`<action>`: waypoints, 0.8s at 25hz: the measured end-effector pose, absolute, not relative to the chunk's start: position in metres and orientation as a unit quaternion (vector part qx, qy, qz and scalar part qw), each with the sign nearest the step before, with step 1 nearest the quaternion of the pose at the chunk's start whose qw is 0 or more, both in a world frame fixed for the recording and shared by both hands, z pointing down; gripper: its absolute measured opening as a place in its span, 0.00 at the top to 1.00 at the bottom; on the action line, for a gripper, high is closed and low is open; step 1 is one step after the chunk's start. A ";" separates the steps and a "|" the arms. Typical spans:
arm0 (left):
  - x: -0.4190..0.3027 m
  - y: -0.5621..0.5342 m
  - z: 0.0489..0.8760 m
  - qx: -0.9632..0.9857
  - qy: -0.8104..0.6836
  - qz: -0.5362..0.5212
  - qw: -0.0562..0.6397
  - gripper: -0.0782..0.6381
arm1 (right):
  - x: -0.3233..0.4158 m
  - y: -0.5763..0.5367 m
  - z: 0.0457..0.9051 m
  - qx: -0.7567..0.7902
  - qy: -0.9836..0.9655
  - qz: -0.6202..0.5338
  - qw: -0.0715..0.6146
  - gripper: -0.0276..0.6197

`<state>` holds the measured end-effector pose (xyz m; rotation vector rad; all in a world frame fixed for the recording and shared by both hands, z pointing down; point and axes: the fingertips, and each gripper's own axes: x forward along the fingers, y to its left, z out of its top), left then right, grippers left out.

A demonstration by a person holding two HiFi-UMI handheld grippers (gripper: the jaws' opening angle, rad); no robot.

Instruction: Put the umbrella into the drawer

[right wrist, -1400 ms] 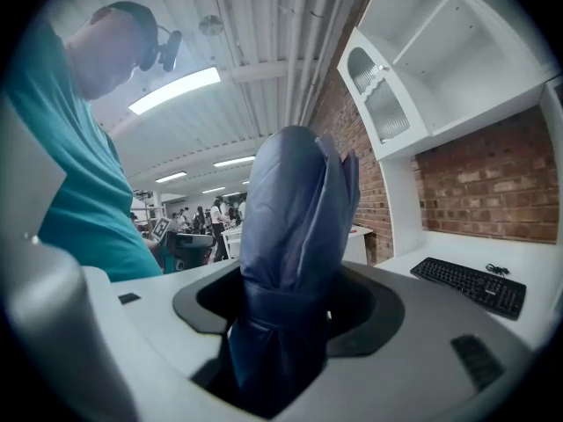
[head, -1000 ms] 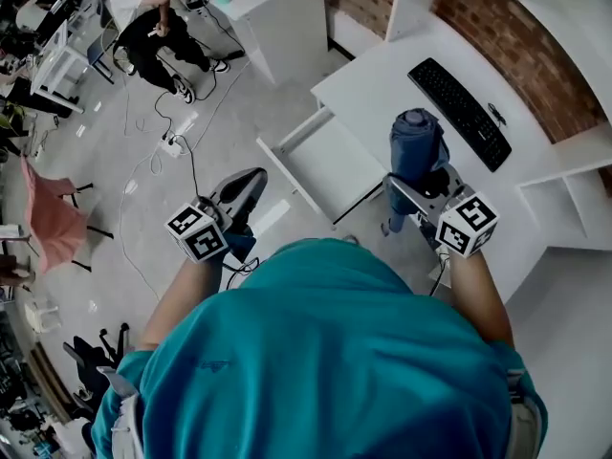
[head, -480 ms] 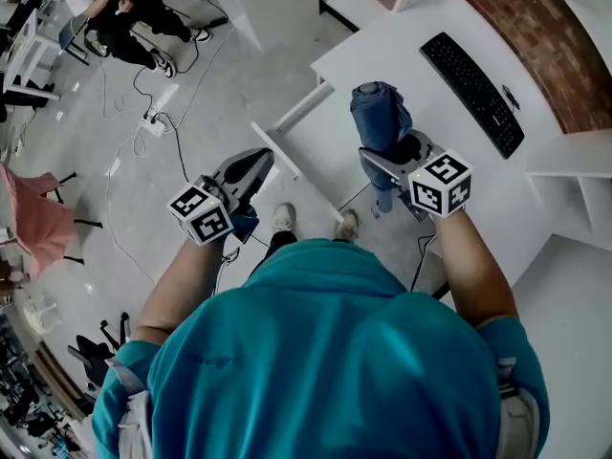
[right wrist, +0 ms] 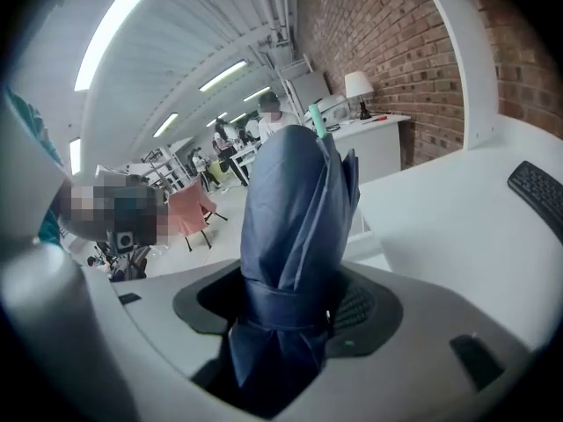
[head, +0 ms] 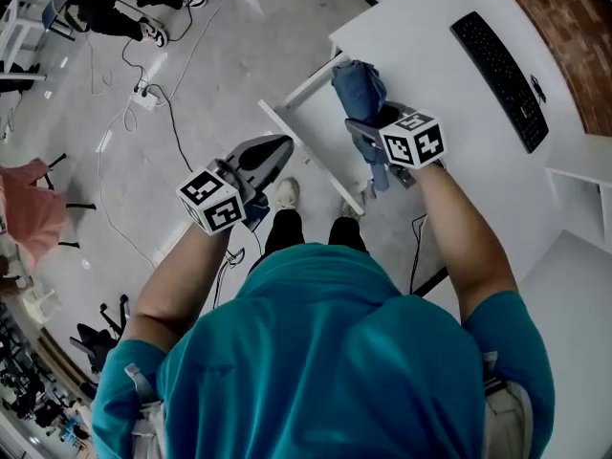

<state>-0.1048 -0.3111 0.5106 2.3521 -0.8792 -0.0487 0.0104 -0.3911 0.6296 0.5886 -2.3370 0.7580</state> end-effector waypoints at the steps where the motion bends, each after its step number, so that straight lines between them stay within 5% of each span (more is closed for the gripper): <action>1: -0.108 -0.311 0.515 0.891 -0.331 -0.013 0.310 0.88 | 0.007 -0.395 0.639 0.223 -0.878 0.290 0.310 0.53; 20: -0.124 -0.312 0.564 0.893 -0.316 0.002 0.320 0.88 | 0.004 -0.433 0.792 0.321 -0.779 0.364 0.397 0.53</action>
